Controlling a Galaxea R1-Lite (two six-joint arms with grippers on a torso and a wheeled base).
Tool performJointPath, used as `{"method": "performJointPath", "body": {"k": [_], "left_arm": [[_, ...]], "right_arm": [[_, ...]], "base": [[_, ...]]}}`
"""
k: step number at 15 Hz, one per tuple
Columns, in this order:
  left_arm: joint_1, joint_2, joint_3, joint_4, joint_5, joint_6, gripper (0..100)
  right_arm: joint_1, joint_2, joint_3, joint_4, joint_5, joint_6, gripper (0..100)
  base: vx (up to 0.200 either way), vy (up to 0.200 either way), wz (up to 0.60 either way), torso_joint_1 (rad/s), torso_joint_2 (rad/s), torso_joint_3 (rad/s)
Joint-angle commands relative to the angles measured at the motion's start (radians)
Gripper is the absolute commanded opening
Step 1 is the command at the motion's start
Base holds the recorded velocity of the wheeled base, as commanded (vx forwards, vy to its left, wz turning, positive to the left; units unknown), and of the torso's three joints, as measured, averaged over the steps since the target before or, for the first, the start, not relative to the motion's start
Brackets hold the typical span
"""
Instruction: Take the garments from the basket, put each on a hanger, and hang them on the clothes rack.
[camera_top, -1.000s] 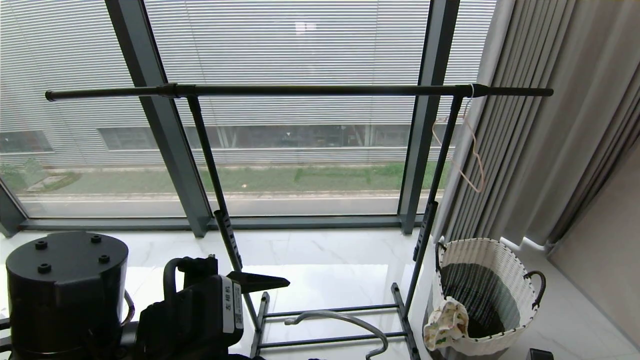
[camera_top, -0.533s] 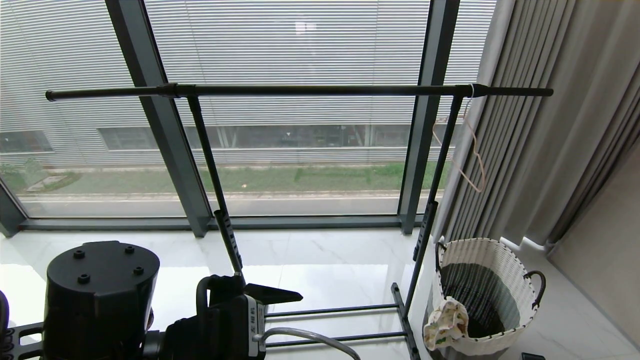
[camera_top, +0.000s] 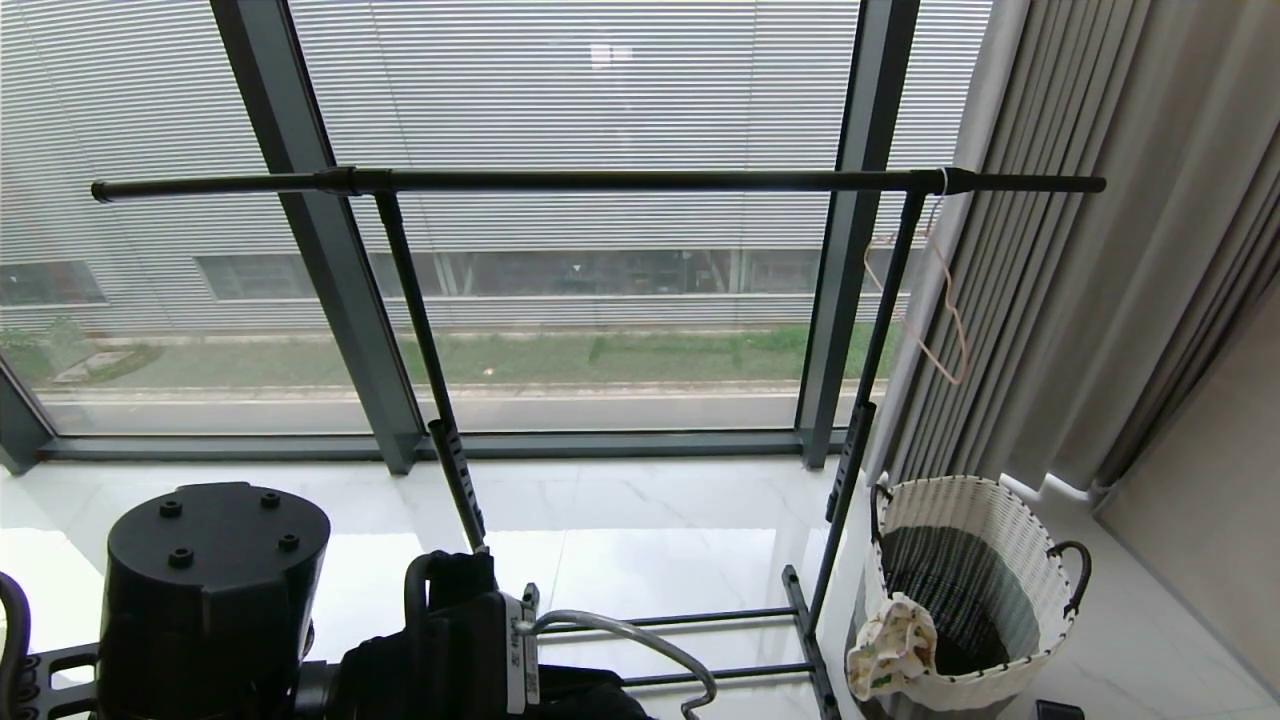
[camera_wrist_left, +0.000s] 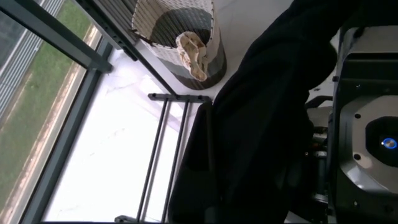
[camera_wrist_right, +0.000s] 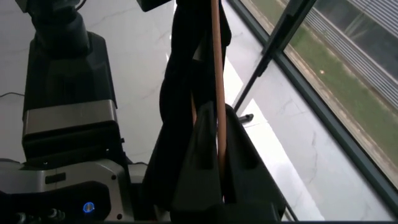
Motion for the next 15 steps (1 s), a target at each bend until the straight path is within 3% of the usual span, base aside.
{"method": "performJointPath", "body": {"k": [1,2,4,6,8,11,12,14,15], "left_arm": [[0.000,0.000,0.000,-0.002,-0.001,-0.002,0],[0.000,0.000,0.000,-0.002,-0.001,-0.002,0],[0.003,0.001,0.001,-0.002,0.003,-0.002,0],[0.031,-0.003,0.006,-0.002,0.027,-0.002,0],[0.057,-0.007,0.012,-0.002,0.064,-0.002,0],[0.193,-0.036,0.090,-0.002,0.087,-0.003,0],[0.236,-0.031,0.082,-0.002,0.087,-0.039,0],[0.290,-0.026,0.010,-0.002,0.101,-0.249,0],[0.310,-0.031,-0.030,-0.002,0.116,-0.309,0]], "right_arm": [[0.001,0.003,0.000,0.002,-0.004,-0.005,0],[0.001,0.003,0.002,0.004,-0.015,-0.005,100],[-0.001,0.001,0.005,0.004,-0.038,-0.005,100],[-0.032,-0.005,0.007,0.004,-0.107,-0.005,100],[-0.058,-0.008,0.005,0.004,-0.111,-0.005,100],[-0.113,0.004,0.002,0.004,-0.108,-0.034,100],[-0.113,0.018,0.000,0.004,-0.107,-0.041,100],[-0.114,0.061,-0.010,0.002,-0.107,-0.056,100],[-0.113,0.085,-0.027,0.002,-0.105,-0.057,100]], "base": [[0.000,0.000,0.00,0.000,0.00,0.000],[0.000,0.000,0.00,0.000,0.00,0.000],[0.000,0.000,0.00,0.000,0.00,0.000],[0.000,0.000,0.00,0.000,0.00,0.000],[0.000,0.000,0.00,0.000,0.00,0.000],[0.000,0.000,0.00,0.000,0.00,0.000],[0.000,0.000,0.00,0.000,0.00,0.000],[0.000,0.000,0.00,0.000,0.00,0.000],[0.000,0.000,0.00,0.000,0.00,0.000]]}}
